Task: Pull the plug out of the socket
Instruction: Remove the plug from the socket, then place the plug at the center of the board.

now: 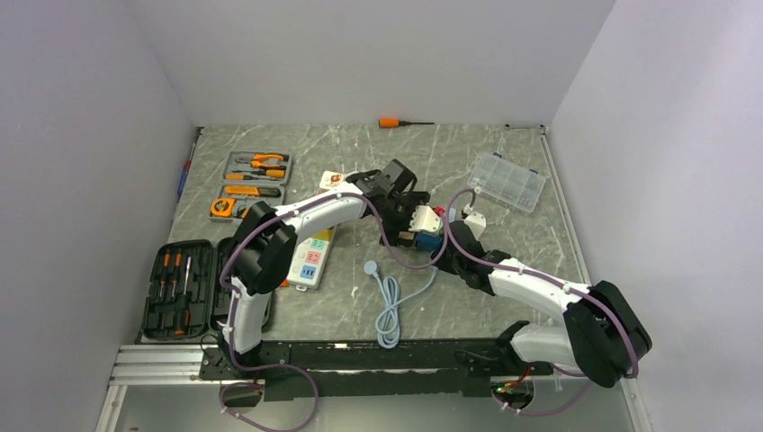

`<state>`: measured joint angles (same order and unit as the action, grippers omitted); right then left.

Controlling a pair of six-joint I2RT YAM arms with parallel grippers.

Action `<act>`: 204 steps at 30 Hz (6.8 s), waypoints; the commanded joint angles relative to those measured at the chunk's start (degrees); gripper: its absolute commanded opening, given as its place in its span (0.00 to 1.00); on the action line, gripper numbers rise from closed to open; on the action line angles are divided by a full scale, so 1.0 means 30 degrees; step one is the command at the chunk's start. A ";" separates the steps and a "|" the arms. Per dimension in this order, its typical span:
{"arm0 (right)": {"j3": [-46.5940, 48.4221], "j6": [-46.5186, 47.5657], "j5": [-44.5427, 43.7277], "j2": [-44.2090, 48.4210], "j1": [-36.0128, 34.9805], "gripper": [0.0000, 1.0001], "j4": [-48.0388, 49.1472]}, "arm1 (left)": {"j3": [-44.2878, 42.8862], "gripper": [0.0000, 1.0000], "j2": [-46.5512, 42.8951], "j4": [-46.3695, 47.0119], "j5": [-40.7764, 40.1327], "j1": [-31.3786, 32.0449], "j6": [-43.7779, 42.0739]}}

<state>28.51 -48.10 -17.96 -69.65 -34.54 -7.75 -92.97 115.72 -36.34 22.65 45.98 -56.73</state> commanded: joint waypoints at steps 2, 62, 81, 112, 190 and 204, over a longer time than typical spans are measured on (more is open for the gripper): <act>0.0114 0.0621 -0.0469 0.0818 0.0013 0.00 0.0424 | -0.1244 0.99 -0.0436 0.0904 -0.0397 0.0143 -0.0893; -0.1109 0.3312 0.5422 0.4546 0.1357 0.00 0.6422 | 0.0286 0.90 -0.0534 0.3356 0.4198 0.0393 0.2137; -0.1782 0.3039 0.5503 0.4191 0.1374 0.05 0.6069 | -0.0056 0.16 -0.0036 0.3239 -0.0601 0.1491 0.1569; -0.2777 0.2144 0.9807 -0.0223 0.4415 0.59 0.9037 | -0.1385 0.00 -0.1262 0.2522 -0.0049 0.1465 0.2761; 0.0898 0.2912 0.4890 0.0602 0.5037 0.00 -0.1002 | 0.0920 0.11 -0.4334 -0.1630 -0.4616 -0.0626 1.1028; 0.2328 0.4045 0.7067 0.0895 0.5130 0.00 -0.0010 | 0.3838 0.62 -0.3806 0.0106 -0.2143 -0.3020 2.0492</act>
<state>31.27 -37.87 0.21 -67.51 -19.46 -11.64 -81.82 105.78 -38.63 12.03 37.21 -4.34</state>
